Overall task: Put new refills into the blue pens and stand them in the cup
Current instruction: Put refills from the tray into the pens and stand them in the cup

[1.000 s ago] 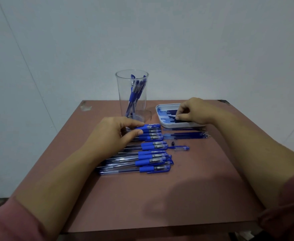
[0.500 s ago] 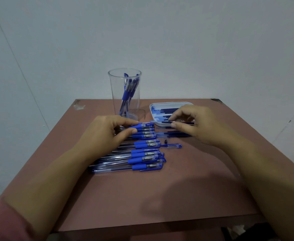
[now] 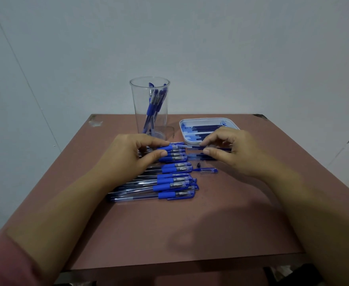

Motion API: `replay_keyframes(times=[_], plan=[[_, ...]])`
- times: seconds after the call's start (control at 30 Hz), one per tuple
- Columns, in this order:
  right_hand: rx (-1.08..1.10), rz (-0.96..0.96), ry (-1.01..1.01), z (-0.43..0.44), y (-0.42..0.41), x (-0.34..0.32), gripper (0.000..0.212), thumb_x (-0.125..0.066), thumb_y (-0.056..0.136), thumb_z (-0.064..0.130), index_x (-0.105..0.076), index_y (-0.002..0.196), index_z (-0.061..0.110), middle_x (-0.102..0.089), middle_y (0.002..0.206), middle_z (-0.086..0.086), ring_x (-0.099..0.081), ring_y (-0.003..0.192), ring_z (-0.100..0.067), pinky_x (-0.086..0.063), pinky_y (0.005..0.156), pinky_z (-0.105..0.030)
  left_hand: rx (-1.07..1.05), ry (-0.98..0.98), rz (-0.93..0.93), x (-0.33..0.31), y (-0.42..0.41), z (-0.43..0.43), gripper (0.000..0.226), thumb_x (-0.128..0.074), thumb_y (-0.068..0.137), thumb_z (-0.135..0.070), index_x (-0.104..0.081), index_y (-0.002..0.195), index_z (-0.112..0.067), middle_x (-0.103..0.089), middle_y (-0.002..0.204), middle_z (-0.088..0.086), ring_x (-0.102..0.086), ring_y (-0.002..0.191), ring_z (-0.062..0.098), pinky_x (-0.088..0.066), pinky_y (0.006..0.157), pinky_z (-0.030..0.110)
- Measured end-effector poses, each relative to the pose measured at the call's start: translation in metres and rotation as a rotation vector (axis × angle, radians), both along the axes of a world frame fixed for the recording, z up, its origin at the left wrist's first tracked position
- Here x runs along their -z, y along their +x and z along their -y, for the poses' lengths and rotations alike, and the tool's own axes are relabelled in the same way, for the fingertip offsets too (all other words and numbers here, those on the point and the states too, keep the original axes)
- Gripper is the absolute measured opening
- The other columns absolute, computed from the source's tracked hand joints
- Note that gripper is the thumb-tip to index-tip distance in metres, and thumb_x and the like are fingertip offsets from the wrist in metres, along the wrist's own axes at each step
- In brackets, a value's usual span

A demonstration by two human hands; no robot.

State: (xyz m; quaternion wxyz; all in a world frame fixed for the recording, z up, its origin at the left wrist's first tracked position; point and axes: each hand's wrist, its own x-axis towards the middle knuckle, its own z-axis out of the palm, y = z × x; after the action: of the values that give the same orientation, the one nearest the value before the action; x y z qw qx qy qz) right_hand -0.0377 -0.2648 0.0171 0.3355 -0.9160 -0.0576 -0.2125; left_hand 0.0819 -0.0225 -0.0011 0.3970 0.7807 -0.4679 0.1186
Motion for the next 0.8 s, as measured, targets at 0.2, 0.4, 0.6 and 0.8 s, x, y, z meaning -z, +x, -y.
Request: replay_keyframes(times=[0.2, 0.4, 0.6, 0.8], plan=[[-0.028, 0.011, -0.003, 0.0, 0.0, 0.003, 0.023, -0.073, 0.085, 0.013, -0.067, 0.089, 0.036, -0.065, 0.088, 0.01, -0.062, 0.081, -0.009, -0.05, 0.075, -0.021, 0.025, -0.002, -0.04, -0.001, 0.0, 0.0, 0.021, -0.065, 0.079, -0.044, -0.063, 0.098, -0.054, -0.065, 0.086, -0.038, -0.061, 0.074, 0.004, -0.046, 0.066, 0.011], [-0.052, -0.001, -0.069, -0.002, 0.002, 0.006, 0.021, -0.071, 0.087, 0.015, -0.068, 0.092, 0.035, -0.063, 0.087, 0.016, -0.061, 0.082, -0.004, -0.046, 0.073, -0.013, 0.003, 0.054, -0.022, -0.001, 0.004, -0.002, 0.023, -0.073, 0.083, -0.03, -0.071, 0.102, -0.043, -0.065, 0.083, -0.034, -0.062, 0.077, -0.005, -0.045, 0.069, 0.009], [-0.077, 0.046, -0.179, -0.008, 0.009, 0.011, 0.014, -0.071, 0.087, 0.025, -0.073, 0.099, 0.033, -0.064, 0.084, 0.017, -0.061, 0.082, -0.008, -0.045, 0.071, -0.018, 0.064, 0.096, -0.003, -0.002, -0.002, 0.001, 0.025, -0.066, 0.075, -0.049, -0.071, 0.1, -0.045, -0.069, 0.083, -0.026, -0.065, 0.072, 0.01, -0.05, 0.065, 0.019], [-0.034, 0.111, -0.257, -0.008, 0.009, 0.012, 0.026, -0.063, 0.085, 0.042, -0.053, 0.109, 0.045, -0.059, 0.095, 0.019, -0.056, 0.091, -0.003, -0.049, 0.078, -0.028, 0.041, 0.071, 0.017, -0.006, -0.002, 0.0, 0.022, -0.064, 0.076, -0.049, -0.061, 0.096, -0.057, -0.061, 0.08, -0.043, -0.062, 0.072, 0.008, -0.049, 0.066, 0.017]])
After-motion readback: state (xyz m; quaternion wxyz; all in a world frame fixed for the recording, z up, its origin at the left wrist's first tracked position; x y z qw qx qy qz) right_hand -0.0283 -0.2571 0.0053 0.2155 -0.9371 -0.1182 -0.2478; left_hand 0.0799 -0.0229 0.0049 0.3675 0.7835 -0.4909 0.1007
